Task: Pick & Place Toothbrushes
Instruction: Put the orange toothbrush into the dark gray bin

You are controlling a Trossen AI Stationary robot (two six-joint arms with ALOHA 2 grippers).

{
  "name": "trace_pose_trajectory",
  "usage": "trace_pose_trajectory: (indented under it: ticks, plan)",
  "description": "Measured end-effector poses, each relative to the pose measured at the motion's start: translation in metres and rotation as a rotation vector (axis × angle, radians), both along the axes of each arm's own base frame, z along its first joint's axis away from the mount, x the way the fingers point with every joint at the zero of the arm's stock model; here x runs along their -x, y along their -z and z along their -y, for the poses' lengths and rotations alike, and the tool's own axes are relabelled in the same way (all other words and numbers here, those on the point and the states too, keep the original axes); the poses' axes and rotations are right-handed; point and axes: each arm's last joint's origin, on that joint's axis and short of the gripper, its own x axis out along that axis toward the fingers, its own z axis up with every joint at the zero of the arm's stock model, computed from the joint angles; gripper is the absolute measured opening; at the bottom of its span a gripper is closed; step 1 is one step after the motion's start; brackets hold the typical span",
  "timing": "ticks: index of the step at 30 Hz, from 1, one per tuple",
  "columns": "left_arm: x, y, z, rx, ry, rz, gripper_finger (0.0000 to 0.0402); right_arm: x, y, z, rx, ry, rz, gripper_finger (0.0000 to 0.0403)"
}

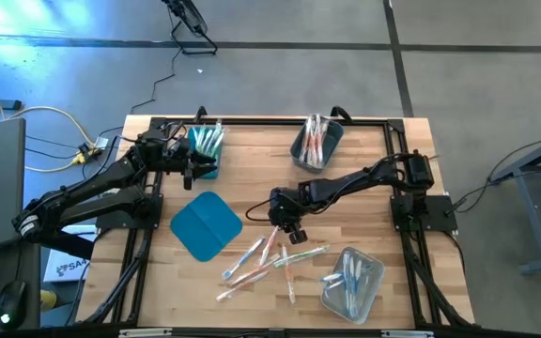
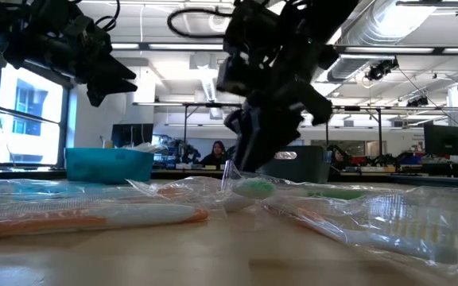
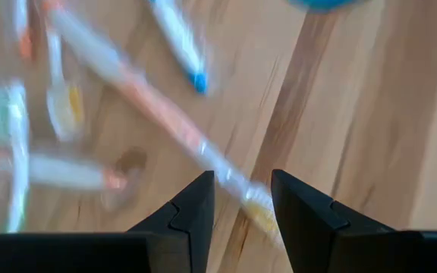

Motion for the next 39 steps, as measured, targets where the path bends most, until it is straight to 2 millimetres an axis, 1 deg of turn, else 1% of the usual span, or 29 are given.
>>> trace_pose_trajectory:
  ticks: [8, 17, 21, 30, 34, 39]
  plan:
    - [0.0, 0.0, 0.0, 0.001, 0.0, -0.001, 0.0157, -0.001, 0.02, 0.003, 0.122, 0.006, -0.049, 0.0125]
    - [0.0, 0.0, 0.0, 0.003, 0.0, -0.004, 0.0157, 0.0, 0.02, 0.004, 0.143, 0.001, -0.062, 0.0122]
    - [0.0, 0.0, 0.0, 0.003, 0.0, -0.004, 0.0157, 0.002, 0.021, 0.004, 0.142, -0.002, -0.084, 0.0099]
    - [0.0, 0.0, 0.0, 0.004, 0.0, -0.004, 0.0157, 0.004, 0.022, 0.004, 0.142, -0.005, -0.111, 0.0015]
    - [0.0, 0.0, 0.0, 0.004, 0.0, -0.004, 0.0157, 0.007, 0.021, 0.004, 0.144, -0.004, -0.14, 0.0009]
    - [0.0, 0.001, 0.0, 0.003, 0.0, -0.004, 0.0157, 0.013, 0.012, 0.004, 0.121, 0.006, -0.153, 0.0006]
